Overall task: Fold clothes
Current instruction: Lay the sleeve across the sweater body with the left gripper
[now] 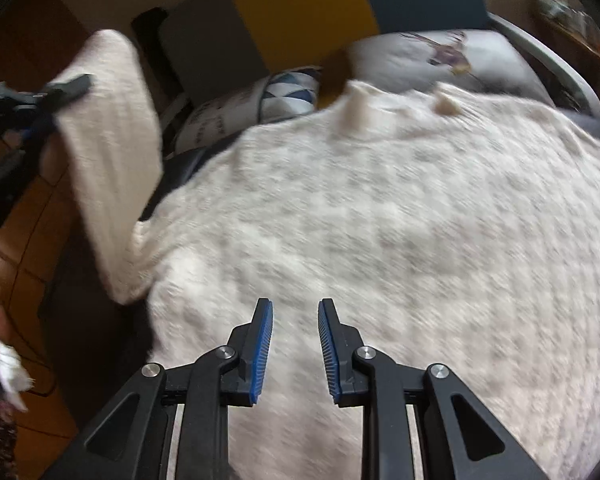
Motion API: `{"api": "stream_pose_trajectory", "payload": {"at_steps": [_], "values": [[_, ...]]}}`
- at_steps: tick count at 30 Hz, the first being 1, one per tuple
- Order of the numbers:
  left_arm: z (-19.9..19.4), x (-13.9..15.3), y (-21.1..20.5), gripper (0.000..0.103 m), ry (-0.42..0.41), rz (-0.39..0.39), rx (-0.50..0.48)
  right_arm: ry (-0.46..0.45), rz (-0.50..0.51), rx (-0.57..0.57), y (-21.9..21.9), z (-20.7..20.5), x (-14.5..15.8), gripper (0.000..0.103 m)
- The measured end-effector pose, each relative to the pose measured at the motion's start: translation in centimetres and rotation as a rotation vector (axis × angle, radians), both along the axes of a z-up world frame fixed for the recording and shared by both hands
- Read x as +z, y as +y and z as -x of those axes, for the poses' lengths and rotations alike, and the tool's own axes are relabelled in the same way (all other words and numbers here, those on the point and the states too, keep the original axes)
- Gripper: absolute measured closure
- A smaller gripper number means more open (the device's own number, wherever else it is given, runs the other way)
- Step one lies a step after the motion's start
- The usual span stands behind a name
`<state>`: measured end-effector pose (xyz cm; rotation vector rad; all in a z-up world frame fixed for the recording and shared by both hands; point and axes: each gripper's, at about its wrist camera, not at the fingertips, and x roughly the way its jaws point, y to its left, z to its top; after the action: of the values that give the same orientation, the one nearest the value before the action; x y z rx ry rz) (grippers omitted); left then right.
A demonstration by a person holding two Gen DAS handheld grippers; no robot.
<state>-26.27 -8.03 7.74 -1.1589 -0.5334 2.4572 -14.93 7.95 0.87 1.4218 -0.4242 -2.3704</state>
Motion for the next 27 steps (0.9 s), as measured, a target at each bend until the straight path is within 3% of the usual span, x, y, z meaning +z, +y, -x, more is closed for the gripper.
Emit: {"api": "stream_pose_trajectory", "payload": {"at_steps": [4, 10, 14, 17, 19, 22, 24, 27], "values": [[-1.0, -5.0, 4.5, 0.096, -0.075, 0.083, -0.059, -0.03, 0.035, -0.045, 2.6, -0.7, -1.0, 0.08], [-1.6, -10.0, 8.4, 0.095, -0.157, 0.192, -0.122, -0.069, 0.092, -0.109, 6.3, -1.7, -2.3, 0.08], [-2.9, -10.6, 7.1, 0.071, -0.185, 0.128, -0.145, -0.048, 0.156, -0.118, 6.9, -1.4, -2.0, 0.08], [-6.0, -8.8, 3.7, 0.024, -0.075, 0.074, -0.058, -0.032, 0.204, -0.125, 7.3, -1.2, -1.8, 0.076], [-8.2, -8.2, 1.7, 0.023, -0.013, 0.071, -0.01, -0.022, 0.24, -0.13, 7.6, -0.8, -1.6, 0.074], [-10.8, -8.4, -0.3, 0.024, 0.005, 0.134, 0.007, -0.018, 0.295, -0.133, 7.2, 0.8, -1.3, 0.067], [-12.4, -8.7, -1.6, 0.031, 0.011, 0.169, 0.016, -0.055, 0.272, -0.135, 6.5, 2.2, -1.5, 0.066], [-13.6, -9.5, -3.0, 0.033, -0.008, 0.163, 0.023, -0.087, 0.284, -0.167, 5.7, 3.9, -2.2, 0.066]]}}
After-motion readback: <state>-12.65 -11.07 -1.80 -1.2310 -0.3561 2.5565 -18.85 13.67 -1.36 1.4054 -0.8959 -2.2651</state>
